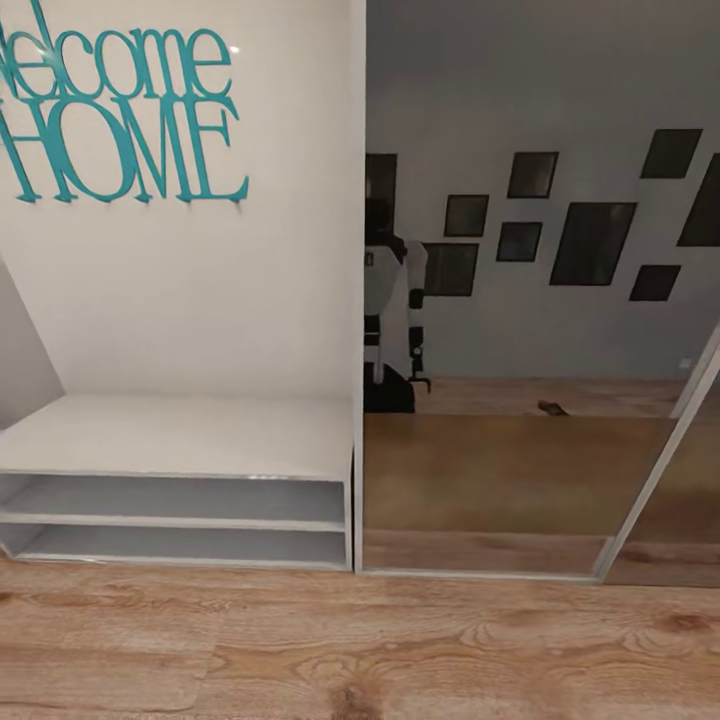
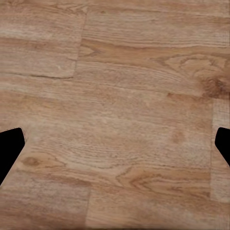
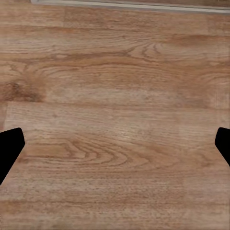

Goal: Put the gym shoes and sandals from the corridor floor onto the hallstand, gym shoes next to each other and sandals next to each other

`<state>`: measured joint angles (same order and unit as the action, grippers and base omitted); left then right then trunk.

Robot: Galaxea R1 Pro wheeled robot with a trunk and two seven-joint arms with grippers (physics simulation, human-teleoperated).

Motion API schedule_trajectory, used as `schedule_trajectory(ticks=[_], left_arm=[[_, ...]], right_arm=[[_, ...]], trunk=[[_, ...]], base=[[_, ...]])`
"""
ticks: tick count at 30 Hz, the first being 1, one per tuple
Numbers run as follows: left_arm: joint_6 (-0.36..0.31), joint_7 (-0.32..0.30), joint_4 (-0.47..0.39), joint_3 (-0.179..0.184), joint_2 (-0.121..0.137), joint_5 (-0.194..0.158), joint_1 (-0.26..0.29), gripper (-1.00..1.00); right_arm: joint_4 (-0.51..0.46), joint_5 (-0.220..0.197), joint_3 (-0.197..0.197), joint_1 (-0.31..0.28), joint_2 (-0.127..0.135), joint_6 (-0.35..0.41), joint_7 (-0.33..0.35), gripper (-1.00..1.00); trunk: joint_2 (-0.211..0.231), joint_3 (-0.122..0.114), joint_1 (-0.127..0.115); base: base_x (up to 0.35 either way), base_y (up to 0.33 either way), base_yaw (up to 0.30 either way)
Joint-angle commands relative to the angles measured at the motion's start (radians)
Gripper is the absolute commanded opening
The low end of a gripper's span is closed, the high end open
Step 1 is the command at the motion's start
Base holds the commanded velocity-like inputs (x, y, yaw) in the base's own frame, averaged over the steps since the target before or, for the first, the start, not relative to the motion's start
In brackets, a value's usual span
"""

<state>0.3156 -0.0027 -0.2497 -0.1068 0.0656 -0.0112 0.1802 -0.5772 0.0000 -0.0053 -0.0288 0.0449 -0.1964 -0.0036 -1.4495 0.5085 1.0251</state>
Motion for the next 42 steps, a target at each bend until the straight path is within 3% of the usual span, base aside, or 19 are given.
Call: schedule_trajectory(ticks=[1,42], left_arm=[[0.003,-0.001,0.001,-0.002,0.000,-0.001,0.001,1.00],[0.012,-0.007,-0.010,-0.004,0.009,-0.001,-0.013,1.00]], right_arm=[[0.000,0.000,-0.001,0.000,0.000,-0.003,0.000,1.00],[0.002,0.003,-0.001,0.000,0.001,-0.032,-0.003,1.00]], trunk=[[-0.001,0.002,0.000],[-0.001,0.053,0.000]], base=[[0.000,0.000,0.173],[0.000,0.000,0.192]])
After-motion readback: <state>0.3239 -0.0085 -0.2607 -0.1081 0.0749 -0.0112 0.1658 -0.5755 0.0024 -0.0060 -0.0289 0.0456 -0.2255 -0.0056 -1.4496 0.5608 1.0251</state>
